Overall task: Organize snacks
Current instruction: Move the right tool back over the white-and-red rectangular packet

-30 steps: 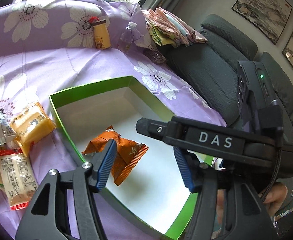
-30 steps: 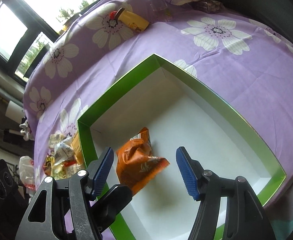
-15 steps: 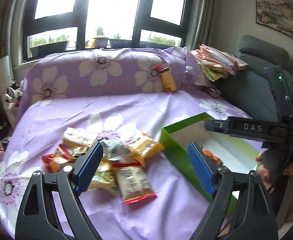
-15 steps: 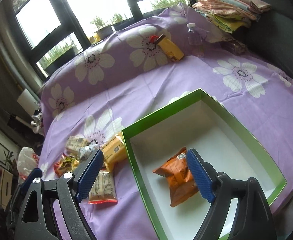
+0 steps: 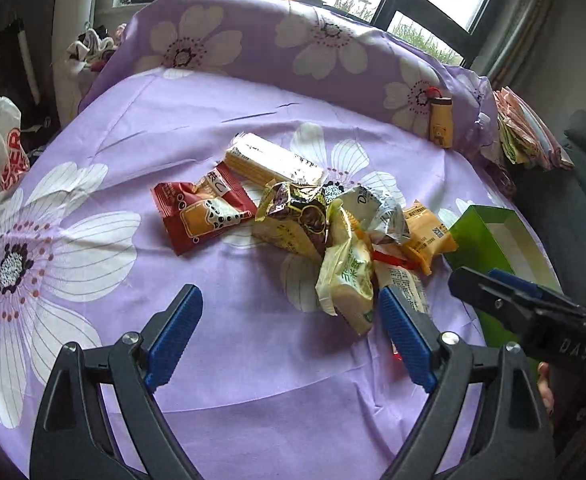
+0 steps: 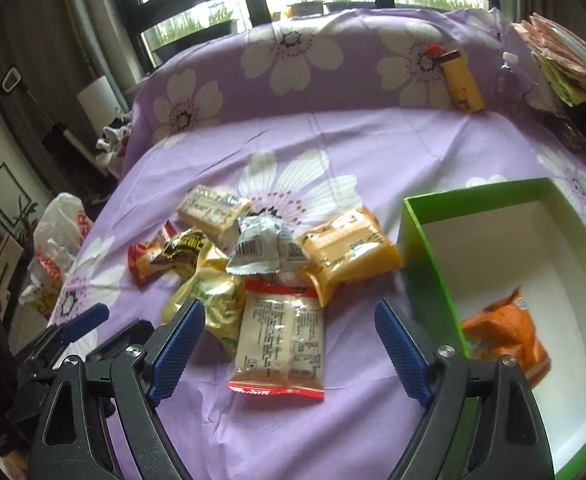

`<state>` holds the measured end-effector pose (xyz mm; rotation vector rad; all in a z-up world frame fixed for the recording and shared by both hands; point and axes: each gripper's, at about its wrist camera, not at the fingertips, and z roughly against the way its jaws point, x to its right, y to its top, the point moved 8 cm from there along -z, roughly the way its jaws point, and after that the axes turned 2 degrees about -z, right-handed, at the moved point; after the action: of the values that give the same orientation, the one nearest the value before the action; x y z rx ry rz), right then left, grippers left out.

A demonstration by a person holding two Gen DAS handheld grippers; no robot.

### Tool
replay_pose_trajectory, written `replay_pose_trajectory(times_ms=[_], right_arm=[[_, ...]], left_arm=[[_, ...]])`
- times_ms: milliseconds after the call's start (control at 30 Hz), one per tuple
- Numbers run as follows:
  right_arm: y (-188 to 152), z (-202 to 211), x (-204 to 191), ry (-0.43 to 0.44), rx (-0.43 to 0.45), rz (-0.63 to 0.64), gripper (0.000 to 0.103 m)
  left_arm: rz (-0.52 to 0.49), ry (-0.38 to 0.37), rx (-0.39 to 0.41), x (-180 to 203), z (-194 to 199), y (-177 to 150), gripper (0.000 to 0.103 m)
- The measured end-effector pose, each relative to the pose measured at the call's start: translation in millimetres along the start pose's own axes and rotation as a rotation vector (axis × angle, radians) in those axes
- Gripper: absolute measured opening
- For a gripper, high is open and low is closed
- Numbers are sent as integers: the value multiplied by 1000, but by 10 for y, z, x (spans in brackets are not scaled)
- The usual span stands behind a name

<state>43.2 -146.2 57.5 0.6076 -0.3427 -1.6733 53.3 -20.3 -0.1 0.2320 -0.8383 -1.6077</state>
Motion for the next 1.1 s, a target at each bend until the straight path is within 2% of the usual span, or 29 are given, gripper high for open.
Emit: replay_pose_trajectory(times_ms=[100,233,367,467,500,567,667,1100], right_arm=[[-84,-139,-5,28,-35,-27,87],[-153,-257,25,46,-58,-70,87],[-242,-377,29,-11,-57,-28,87],[-359,-561,45,-26,-116,-19,87],[-378,-605,51,-40,-118,-10,87],[-335,-613,51,-99,-56,57,89],[-370,-721,112,-195,-30,122,102],[-355,-707,135,-177,-25,113,102]], left_arm=[[25,2,-44,-8,-76,-79,87],[-5,62,-63,-21,-130,-119,87],[-28,128,-98,-150,-265,-181,87],[-11,151,-128,-244,-357,-234,87],[-22,157,-119,-246,-360,-233,87],[-60,175,-115,-232,-378,-241,89],[-121,213,-70,-265,-413,-244,90],[-111,206,-49,-310,-421,-229,92]])
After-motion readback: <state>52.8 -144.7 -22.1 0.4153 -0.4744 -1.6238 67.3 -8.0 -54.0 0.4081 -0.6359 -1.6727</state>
